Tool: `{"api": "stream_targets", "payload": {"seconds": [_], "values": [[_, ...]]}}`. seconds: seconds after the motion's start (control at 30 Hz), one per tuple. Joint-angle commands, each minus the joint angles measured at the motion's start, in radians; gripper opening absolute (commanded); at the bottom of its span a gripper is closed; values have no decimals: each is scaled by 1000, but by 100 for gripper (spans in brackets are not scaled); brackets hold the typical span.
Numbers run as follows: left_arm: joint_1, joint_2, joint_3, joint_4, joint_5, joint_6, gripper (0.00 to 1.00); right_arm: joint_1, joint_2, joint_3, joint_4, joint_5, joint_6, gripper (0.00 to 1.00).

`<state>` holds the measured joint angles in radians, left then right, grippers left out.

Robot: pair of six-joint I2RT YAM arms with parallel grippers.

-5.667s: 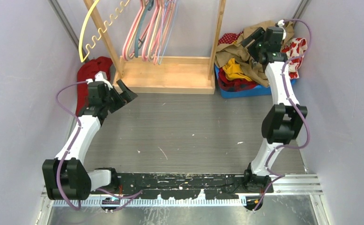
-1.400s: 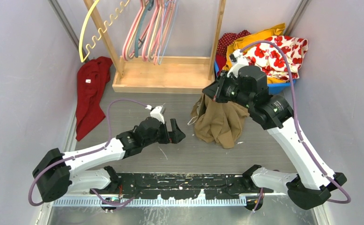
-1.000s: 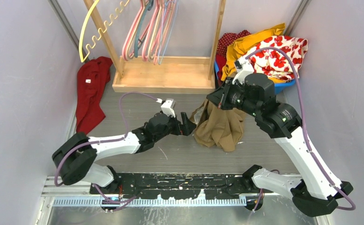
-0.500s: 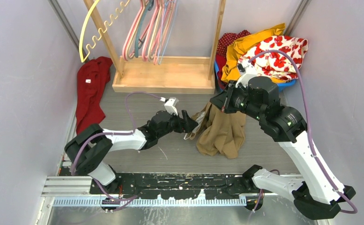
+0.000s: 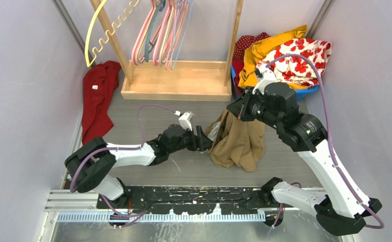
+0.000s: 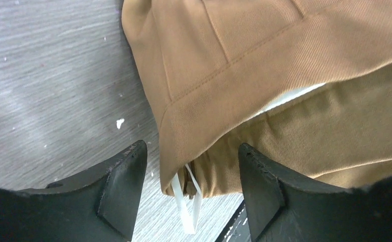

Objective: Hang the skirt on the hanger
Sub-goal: Flatten out the skirt at the center of the board.

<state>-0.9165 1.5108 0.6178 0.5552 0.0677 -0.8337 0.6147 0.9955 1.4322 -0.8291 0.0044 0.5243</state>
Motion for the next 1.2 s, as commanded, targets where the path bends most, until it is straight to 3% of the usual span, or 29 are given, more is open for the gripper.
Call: {"api": "stream_targets", "payload": {"seconds": [0.0, 0.37, 0.53, 0.63, 0.8, 0.93, 1.07, 1.17], "values": [[-13, -29, -24, -29, -30, -21, 63, 8, -4, 10, 110, 19, -13, 1], [-15, 103, 53, -59, -34, -56, 20, 7, -10, 10, 100, 25, -14, 1], [5, -41, 101, -319, -124, 9, 13, 7, -2, -8, 93, 43, -30, 1], [78, -148, 128, -454, -121, 46, 12, 7, 34, -17, 125, 53, -54, 1], [298, -273, 227, -650, -36, 146, 14, 6, 171, 50, 182, 64, -118, 1], [483, -298, 366, -734, 110, 181, 15, -32, 326, 181, 214, 38, -159, 1], [559, -250, 570, -871, 192, 238, 16, -125, 458, 338, 227, -83, -129, 1], [564, -224, 605, -924, 239, 244, 21, -139, 500, 438, 156, -100, -142, 1]]}}
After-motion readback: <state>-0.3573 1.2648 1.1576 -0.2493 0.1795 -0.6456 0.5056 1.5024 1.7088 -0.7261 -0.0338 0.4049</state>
